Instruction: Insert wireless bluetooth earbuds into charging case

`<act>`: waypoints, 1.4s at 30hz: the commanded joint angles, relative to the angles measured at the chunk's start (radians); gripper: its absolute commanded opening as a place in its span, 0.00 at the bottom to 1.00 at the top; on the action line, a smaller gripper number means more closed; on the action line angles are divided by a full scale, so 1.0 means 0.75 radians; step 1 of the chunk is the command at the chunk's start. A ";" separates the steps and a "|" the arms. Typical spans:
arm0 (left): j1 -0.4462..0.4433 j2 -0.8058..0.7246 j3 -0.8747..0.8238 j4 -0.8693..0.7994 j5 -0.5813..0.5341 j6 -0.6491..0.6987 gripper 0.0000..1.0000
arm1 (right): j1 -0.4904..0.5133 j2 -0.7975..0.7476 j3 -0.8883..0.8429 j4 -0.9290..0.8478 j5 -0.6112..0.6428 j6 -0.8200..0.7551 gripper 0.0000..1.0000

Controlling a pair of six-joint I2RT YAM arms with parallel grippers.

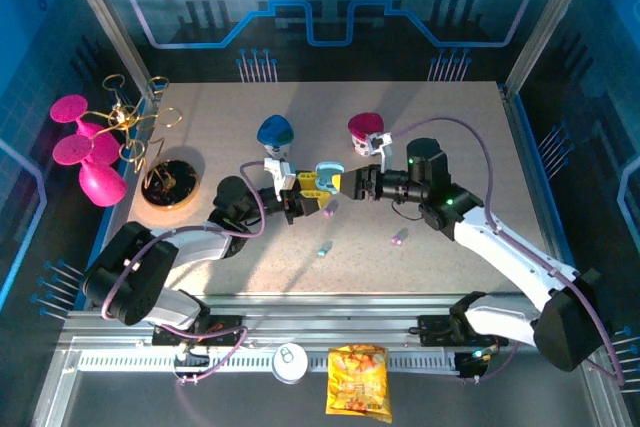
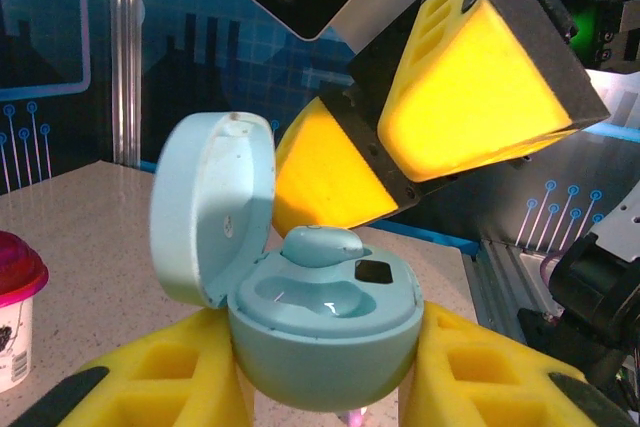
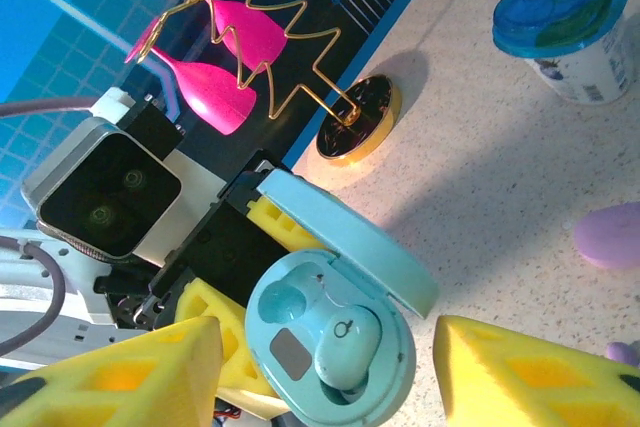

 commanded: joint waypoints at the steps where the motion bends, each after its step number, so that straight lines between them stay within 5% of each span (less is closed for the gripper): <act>1: 0.007 -0.002 0.026 0.091 0.015 0.006 0.24 | 0.009 -0.076 0.009 0.002 0.025 -0.060 0.59; 14: 0.068 -0.124 -0.007 0.006 -0.020 0.041 0.23 | -0.018 -0.224 -0.235 -0.153 0.202 -0.186 0.60; 31: 0.068 -0.265 0.040 -0.069 -0.046 0.029 0.23 | 0.218 0.392 -0.132 -0.195 0.337 -0.149 0.52; 42: 0.067 -0.474 0.093 -0.273 -0.028 0.042 0.23 | 0.457 0.704 0.218 -0.531 0.594 -0.494 0.45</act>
